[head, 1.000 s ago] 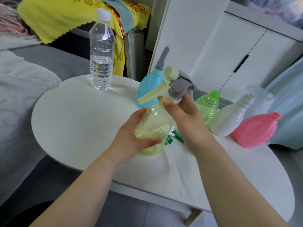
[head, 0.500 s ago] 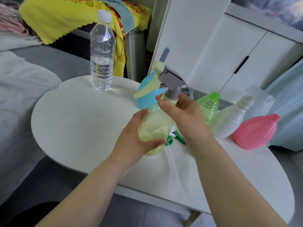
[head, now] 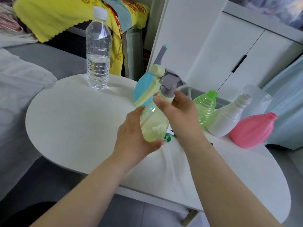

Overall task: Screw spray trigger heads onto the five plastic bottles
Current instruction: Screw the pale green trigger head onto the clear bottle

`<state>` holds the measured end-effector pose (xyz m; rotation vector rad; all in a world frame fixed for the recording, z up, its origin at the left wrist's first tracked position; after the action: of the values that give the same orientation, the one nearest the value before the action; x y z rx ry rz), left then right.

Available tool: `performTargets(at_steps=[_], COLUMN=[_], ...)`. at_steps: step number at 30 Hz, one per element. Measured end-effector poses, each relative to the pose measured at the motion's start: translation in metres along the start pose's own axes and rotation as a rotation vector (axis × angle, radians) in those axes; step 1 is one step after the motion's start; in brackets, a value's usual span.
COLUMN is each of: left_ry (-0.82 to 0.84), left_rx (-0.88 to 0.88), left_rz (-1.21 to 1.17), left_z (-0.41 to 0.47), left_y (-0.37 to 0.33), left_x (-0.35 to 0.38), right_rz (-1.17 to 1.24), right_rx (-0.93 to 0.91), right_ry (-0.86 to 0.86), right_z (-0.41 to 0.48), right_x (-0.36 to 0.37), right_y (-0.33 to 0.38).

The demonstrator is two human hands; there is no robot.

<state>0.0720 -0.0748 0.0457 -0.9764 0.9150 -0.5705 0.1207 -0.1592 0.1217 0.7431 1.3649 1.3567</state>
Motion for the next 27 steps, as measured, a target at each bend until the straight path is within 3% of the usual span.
performTargets(at_steps=[4, 7, 9, 11, 17, 19, 21, 25, 27], left_ry=[0.293, 0.127, -0.069, -0.13, 0.273, 0.317, 0.229, -0.077, -0.03], left_rx=[-0.06, -0.073, 0.008, 0.077, 0.019, -0.034, -0.059, -0.031, 0.006], left_rz=[-0.172, -0.115, 0.047, 0.102, -0.224, -0.301, -0.288, 0.042, -0.013], left_z=[0.011, 0.006, -0.003, -0.006, 0.004, 0.008, 0.008, -0.003, -0.003], left_y=[0.011, 0.013, 0.005, -0.002, 0.01, 0.014, 0.015, 0.007, 0.002], left_x=[-0.01, -0.005, -0.001, 0.001, -0.013, -0.016, -0.015, -0.006, -0.008], right_rz=[0.082, 0.097, 0.061, 0.013, 0.04, 0.069, 0.081, 0.176, 0.203], right_rx=[-0.002, -0.022, -0.045, -0.071, -0.049, -0.022, -0.011, -0.014, -0.001], right_ry=[0.084, 0.063, -0.006, -0.084, -0.103, -0.054, 0.013, 0.085, 0.068], right_z=[0.0, 0.001, 0.001, 0.0, -0.002, -0.002, 0.0, 0.003, 0.003], right_x=[-0.002, 0.001, 0.004, 0.006, 0.006, 0.004, 0.003, 0.002, 0.001], right_y=[-0.001, -0.002, -0.005, -0.008, -0.009, -0.009, -0.008, -0.008, -0.011])
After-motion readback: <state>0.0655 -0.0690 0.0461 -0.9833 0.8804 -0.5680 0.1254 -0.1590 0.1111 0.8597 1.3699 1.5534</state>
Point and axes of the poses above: each hand's wrist, its own z-axis towards the middle knuckle, its own x-axis out of the palm, y = z × x, the point moved 3 cm from there along z, towards the middle knuckle, and after that the axes turned 1 degree about -x, right-handed, at the moved point
